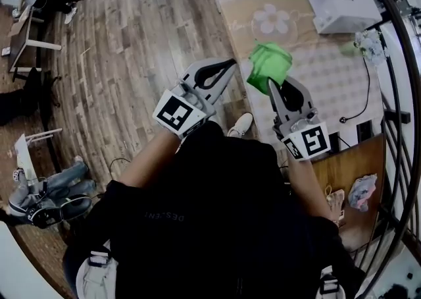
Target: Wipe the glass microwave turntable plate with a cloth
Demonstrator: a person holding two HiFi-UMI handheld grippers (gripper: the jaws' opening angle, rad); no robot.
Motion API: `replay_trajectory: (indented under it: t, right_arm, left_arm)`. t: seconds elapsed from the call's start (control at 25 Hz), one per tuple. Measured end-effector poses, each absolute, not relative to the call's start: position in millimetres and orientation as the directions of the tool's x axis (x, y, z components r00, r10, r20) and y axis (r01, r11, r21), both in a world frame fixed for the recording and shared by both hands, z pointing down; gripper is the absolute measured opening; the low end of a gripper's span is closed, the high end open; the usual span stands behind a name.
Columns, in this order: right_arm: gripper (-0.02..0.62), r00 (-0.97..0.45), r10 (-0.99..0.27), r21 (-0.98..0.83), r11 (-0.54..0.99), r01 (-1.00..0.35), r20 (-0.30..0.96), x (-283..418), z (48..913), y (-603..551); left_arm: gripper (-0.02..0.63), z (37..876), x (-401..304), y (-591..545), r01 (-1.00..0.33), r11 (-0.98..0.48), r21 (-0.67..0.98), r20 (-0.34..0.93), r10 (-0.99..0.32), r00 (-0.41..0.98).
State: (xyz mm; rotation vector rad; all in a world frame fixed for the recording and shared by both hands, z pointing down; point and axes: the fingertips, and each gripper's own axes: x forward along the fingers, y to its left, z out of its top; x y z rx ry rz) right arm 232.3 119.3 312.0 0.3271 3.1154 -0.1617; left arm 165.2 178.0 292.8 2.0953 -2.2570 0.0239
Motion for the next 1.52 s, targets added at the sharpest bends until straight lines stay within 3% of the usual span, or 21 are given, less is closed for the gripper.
replay_trajectory:
  t: [0.32,0.96,1.52]
  right_arm:
    - [0.055,-0.99,0.144,-0.113,0.983,0.143,0.002,211,319,99]
    - [0.054,-0.984,-0.161,-0.091,0.982,-0.168,0.079,117,325,99]
    - [0.054,-0.94,-0.325,-0.091,0.938,-0.335,0.104,87,332,98]
  left_arm:
    - [0.021,299,137,151,-1.0,0.026,0.018,0.087,-0.996,-0.024]
    - [0.021,304,34,118,-0.95,-0.305,0.061,0.043,-0.951,0.308]
    - [0.021,312,-5,102,-0.894,-0.44,0.079,0.029,-0.896,0.444]
